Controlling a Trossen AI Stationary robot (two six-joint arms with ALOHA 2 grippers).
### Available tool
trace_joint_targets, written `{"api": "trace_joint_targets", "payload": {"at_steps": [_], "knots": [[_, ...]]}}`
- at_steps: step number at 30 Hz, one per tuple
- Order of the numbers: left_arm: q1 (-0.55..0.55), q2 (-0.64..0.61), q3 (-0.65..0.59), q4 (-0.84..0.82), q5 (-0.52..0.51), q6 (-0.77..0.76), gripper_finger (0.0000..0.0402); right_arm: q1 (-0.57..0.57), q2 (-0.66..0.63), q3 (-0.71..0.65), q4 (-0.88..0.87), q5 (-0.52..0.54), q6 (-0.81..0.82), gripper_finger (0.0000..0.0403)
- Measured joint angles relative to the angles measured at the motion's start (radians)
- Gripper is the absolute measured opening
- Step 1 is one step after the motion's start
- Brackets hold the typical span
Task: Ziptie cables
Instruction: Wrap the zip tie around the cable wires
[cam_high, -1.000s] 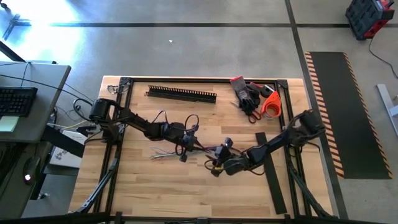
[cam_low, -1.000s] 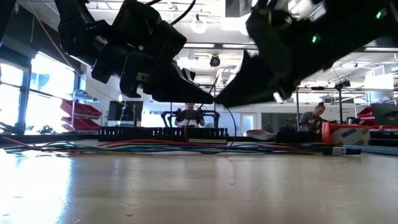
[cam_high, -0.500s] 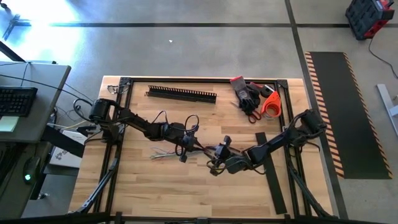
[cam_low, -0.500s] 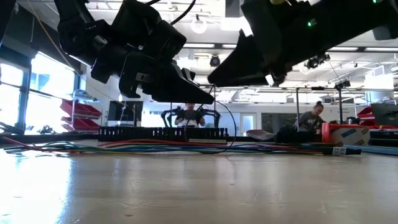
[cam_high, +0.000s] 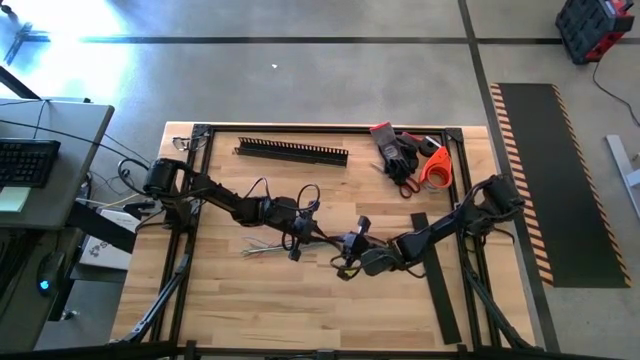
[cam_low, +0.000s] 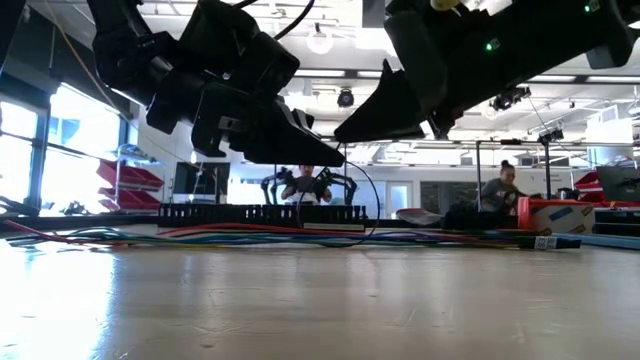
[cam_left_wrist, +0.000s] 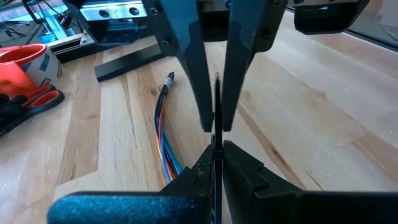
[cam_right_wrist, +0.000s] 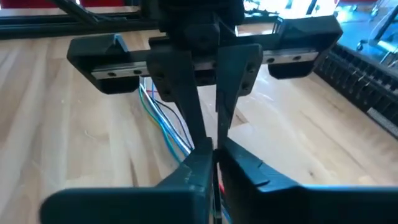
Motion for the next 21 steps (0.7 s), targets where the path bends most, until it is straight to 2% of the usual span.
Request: {"api": "trace_joint_targets", "payload": {"at_steps": [9, 21], "knots": [[0.0, -0.001, 0.0, 0.003, 0.003, -0.008, 0.0, 0.048, -0.049, 0.0, 0.039, 0.074, -0.045, 0.0001], [0.002, -0.001, 0.0, -0.023, -0.001, -0.01, 0.0, 0.203, -0.295, 0.0, -0.004, 0.279, -0.191, 0.0]]}}
